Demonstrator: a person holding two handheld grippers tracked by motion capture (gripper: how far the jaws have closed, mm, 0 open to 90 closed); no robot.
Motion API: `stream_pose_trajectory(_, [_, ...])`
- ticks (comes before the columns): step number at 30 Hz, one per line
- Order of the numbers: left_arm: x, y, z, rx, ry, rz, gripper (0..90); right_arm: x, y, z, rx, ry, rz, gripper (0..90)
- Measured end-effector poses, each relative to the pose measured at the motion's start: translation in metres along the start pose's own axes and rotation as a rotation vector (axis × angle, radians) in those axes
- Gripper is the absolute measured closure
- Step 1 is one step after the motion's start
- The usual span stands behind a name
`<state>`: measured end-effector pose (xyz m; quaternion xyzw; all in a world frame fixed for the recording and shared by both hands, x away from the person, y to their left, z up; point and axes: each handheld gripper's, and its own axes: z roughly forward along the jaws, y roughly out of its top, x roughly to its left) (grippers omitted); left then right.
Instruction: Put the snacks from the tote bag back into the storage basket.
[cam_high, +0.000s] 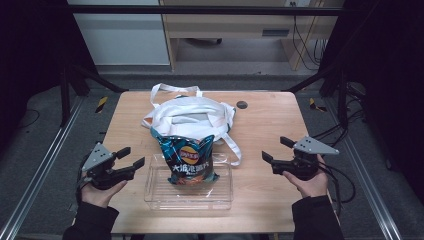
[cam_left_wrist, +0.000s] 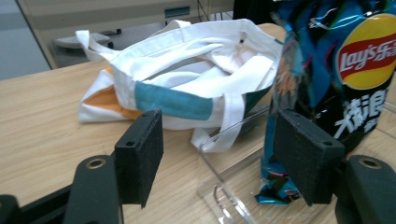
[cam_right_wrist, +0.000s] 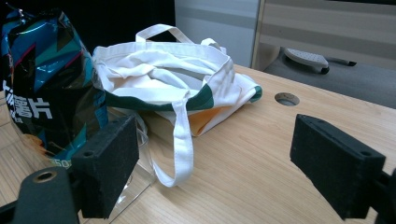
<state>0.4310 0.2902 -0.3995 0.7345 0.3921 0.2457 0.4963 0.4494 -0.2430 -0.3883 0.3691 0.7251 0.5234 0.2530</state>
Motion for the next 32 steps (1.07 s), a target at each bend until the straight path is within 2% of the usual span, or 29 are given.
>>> stream_pose_trajectory(15, [0.014, -0.01, -0.004, 0.006, 0.04, -0.021, 36.3, -0.003, -0.005, -0.001, 0.0, -0.007, 0.005, 15.7])
stream_pose_trajectory(25, [0.024, -0.009, -0.008, -0.017, 0.076, -0.03, 35.8, -0.003, -0.008, -0.001, 0.005, -0.009, 0.007, 15.7])
stream_pose_trajectory(32, [0.026, -0.006, -0.012, -0.032, 0.084, -0.034, 35.3, -0.004, -0.009, -0.001, 0.007, -0.011, 0.011, 15.7])
